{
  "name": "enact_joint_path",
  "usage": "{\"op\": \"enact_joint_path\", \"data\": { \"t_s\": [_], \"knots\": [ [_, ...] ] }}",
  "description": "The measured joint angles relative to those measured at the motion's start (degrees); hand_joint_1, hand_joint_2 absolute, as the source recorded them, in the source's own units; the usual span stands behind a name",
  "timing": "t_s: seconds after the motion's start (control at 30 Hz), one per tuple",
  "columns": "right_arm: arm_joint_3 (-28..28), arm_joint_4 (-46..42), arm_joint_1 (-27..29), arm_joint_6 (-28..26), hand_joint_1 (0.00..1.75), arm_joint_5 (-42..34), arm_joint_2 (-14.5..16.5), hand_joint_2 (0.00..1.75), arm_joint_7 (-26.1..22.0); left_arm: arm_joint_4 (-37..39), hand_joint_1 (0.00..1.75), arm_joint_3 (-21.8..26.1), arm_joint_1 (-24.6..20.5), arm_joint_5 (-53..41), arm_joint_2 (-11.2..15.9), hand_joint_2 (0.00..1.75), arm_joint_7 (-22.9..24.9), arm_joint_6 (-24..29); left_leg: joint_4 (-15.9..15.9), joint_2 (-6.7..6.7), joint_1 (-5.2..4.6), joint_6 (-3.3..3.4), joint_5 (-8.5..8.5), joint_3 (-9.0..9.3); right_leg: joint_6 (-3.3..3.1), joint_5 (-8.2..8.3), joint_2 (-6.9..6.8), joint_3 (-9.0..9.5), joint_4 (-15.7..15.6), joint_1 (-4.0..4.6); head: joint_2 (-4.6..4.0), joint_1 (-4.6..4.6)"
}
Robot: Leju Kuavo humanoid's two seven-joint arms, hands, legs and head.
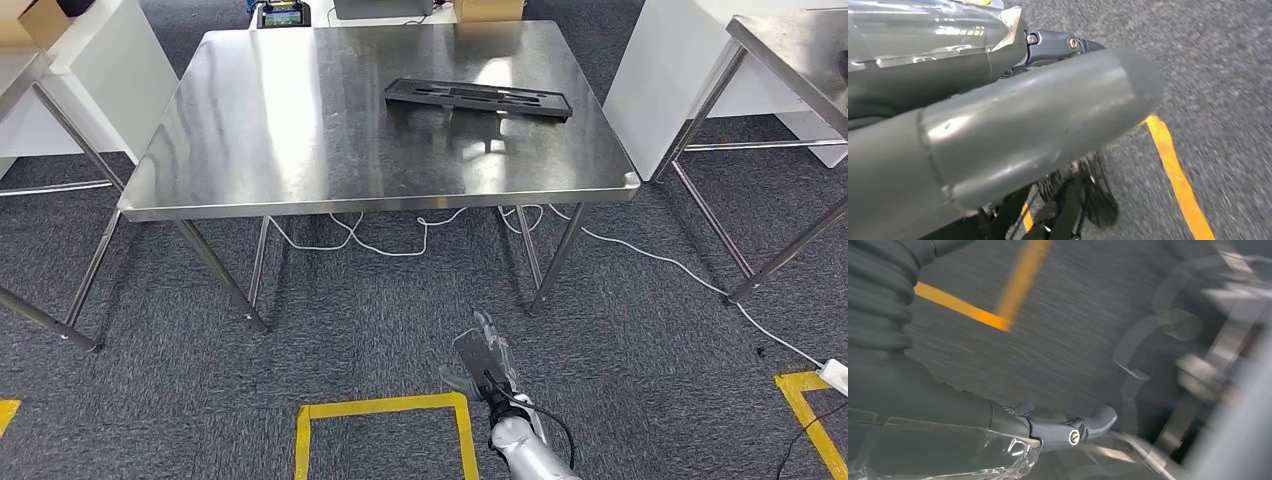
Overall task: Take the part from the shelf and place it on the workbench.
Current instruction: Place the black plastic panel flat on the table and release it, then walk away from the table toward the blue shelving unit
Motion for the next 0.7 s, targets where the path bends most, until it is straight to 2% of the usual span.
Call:
{"op": "enact_joint_path", "data": {
  "t_s": [0.03, 0.07, 0.1, 0.17, 0.2, 0.23, 0.3, 0.33, 0.37, 0.4, 0.47, 0.5, 0.53, 0.57, 0.6, 0.63, 0.67, 0.7],
  "knots": [
    [0.1, 2.1, -0.2, 0.0, 0.0, 0.6, 0.0, 1.75, 1.7, 0.0, 0.0, 0.0, 0.1, -0.1, 0.0, 0.0, 0.0, 0.1, 1.5, 0.01, 0.18, -0.19, 0.42, 0.54, 0.19, 0.59, -0.1, -0.77, 0.2, 0.02, 0.0, -0.02],
    [0.3, 3.9, -0.3, -0.4, 0.0, 1.1, 0.1, 1.75, 3.6, 0.0, 0.0, 0.0, 0.1, -0.2, 0.0, 0.0, 0.0, 0.2, 0.8, 0.02, 0.36, -0.29, 1.8, 2.11, 0.45, 1.07, -0.16, -1.58, 0.4, -0.01, 0.0, -0.02],
    [0.4, 5.5, -0.4, -1.0, 0.0, 1.5, 0.1, 1.75, 5.3, 0.0, 0.0, 0.0, 0.2, -0.3, 0.0, 0.0, 0.0, 0.3, -1.9, 0.02, 0.55, -0.31, 3.22, 4.73, 0.69, 1.45, -0.18, -2.39, 0.8, -0.06, 0.0, -0.02],
    [0.5, 8.2, -0.6, -2.4, 0.0, 2.2, 0.2, 1.75, 8.4, 0.0, 0.0, 0.0, 0.2, -0.3, 0.0, 0.0, 0.0, 0.6, -9.9, -0.16, 0.67, -0.16, 3.39, 10.64, 1.35, 2.06, -0.16, -3.77, 1.6, -0.02, 0.0, 0.02],
    [0.5, 9.3, -0.8, -3.3, 0.0, 2.8, 0.2, 1.75, 10.1, 0.0, 0.0, 0.0, 0.2, -0.5, 0.0, 0.0, 0.0, 0.6, -12.9, -0.24, 0.56, 0.03, 2.77, 12.51, 1.72, 2.42, -0.15, -4.24, 1.9, 0.06, 0.0, 0.06],
    [0.7, 10.4, -1.0, -4.0, 0.0, 3.6, 0.2, 1.75, 12.5, 0.0, 0.0, -0.1, 0.2, -0.7, 0.0, 0.0, 0.0, 0.7, -14.4, -0.3, 0.33, 0.34, 2.11, 13.28, 2.18, 2.82, -0.15, -4.54, 2.0, 0.1, 0.0, 0.07],
    [1.0, 12.6, -0.6, -5.1, 0.0, 4.8, 0.2, 1.75, 18.4, 0.0, 0.0, -0.2, 0.2, -1.4, 0.0, 0.0, 0.0, 0.7, -15.1, -0.19, 0.04, 1.48, 2.7, 12.9, 3.05, 3.52, -0.15, -4.91, 1.9, 0.15, 0.0, 0.11],
    [1.1, 13.7, 0.0, -5.3, 0.0, 5.0, 0.1, 1.75, 20.8, 0.0, 0.0, -0.3, 0.2, -1.7, 0.0, 0.0, 0.0, 0.7, -15.4, -0.12, 0.0, 2.21, 3.3, 12.44, 3.21, 3.06, -0.09, -5.35, 2.4, 0.13, 0.0, 0.1],
    [1.2, 14.6, 0.9, -5.4, 0.0, 5.0, 0.0, 1.75, 22.4, 0.0, 0.0, -0.4, 0.3, -2.0, 0.0, 0.0, 0.0, 0.7, -15.7, -0.04, 0.04, 2.93, 4.03, 11.79, 3.04, 1.58, 0.04, -6.14, 3.7, 0.15, 0.0, 0.16],
    [1.2, 15.4, 1.8, -5.6, 0.0, 5.0, -0.1, 1.75, 23.3, 0.0, 0.0, -0.5, 0.3, -2.1, 0.0, 0.0, 0.0, 0.7, -15.9, 0.06, 0.07, 3.46, 4.79, 10.96, 2.65, -0.84, 0.2, -7.19, 6.3, 0.12, 0.0, 0.22],
    [1.2, 16.8, 3.3, -5.9, 0.0, 5.5, -0.3, 1.75, 24.5, 0.0, 0.0, -0.7, 0.3, -2.4, 0.0, 0.0, 0.1, 0.7, -15.8, 0.21, -0.14, 3.88, 6.17, 9.12, 2.0, -6.06, 0.48, -9.38, 13.3, 0.06, 0.0, 0.33],
    [1.3, 17.4, 3.8, -6.0, 0.0, 6.3, -0.3, 1.75, 25.7, 0.0, 0.0, -0.7, 0.3, -2.5, 0.0, 0.0, 0.2, 0.7, -15.8, 0.36, -0.22, 3.87, 6.89, 8.25, 2.18, -7.36, 0.54, -9.8, 16.4, 0.04, 0.0, 0.34],
    [1.7, 17.9, 4.3, -6.1, 0.0, 7.7, -0.4, 1.75, 27.4, 0.0, 0.0, -0.8, 0.3, -2.6, 0.0, 0.0, 0.4, 0.8, -15.7, 0.49, -0.27, 3.81, 7.64, 7.36, 2.68, -7.32, 0.56, -9.39, 18.1, 0.04, 0.0, 0.34],
    [2.2, 18.4, 4.9, -6.2, 0.0, 9.6, -0.4, 1.75, 29.6, 0.0, 0.0, -0.8, 0.3, -2.8, 0.0, 0.0, 0.6, 1.0, -15.7, 0.59, -0.29, 3.69, 8.38, 6.49, 3.33, -6.32, 0.57, -8.04, 18.1, 0.03, 0.0, 0.34],
    [3.0, 18.8, 5.5, -6.5, 0.0, 11.7, -0.5, 1.75, 31.8, 0.0, 0.0, -0.9, 0.3, -2.9, 0.0, 0.0, 0.9, 1.2, -15.6, 0.62, -0.29, 3.53, 9.09, 5.69, 3.89, -4.87, 0.57, -5.6, 15.9, 0.02, 0.0, 0.35],
    [3.9, 19.1, 6.2, -6.6, 0.0, 13.9, -0.6, 1.75, 33.8, 0.0, 0.0, -0.9, 0.3, -2.9, -0.1, 0.0, 1.1, 1.5, -15.5, 0.62, -0.31, 3.29, 9.76, 4.95, 4.13, -4.0, 0.57, -2.31, 11.9, -0.02, 0.0, 0.35],
    [5.0, 19.4, 6.9, -6.7, 0.0, 16.0, -0.7, 1.75, 35.4, 0.0, 0.0, -1.0, 0.3, -3.0, -0.1, 0.0, 1.2, 1.7, -15.3, 0.61, -0.39, 3.0, 10.36, 4.34, 4.01, -4.04, 0.6, 1.19, 7.0, 0.1, 0.0, 0.36],
    [6.2, 19.7, 7.5, -6.4, 0.0, 17.9, -0.8, 1.75, 36.7, 0.0, 0.0, -1.0, 0.3, -3.1, -0.2, 0.0, 1.4, 1.9, -15.3, 0.64, -0.49, 2.66, 10.97, 3.98, 3.64, -4.51, 0.67, 3.61, 3.1, 0.26, 0.0, 0.3]
  ]
}}
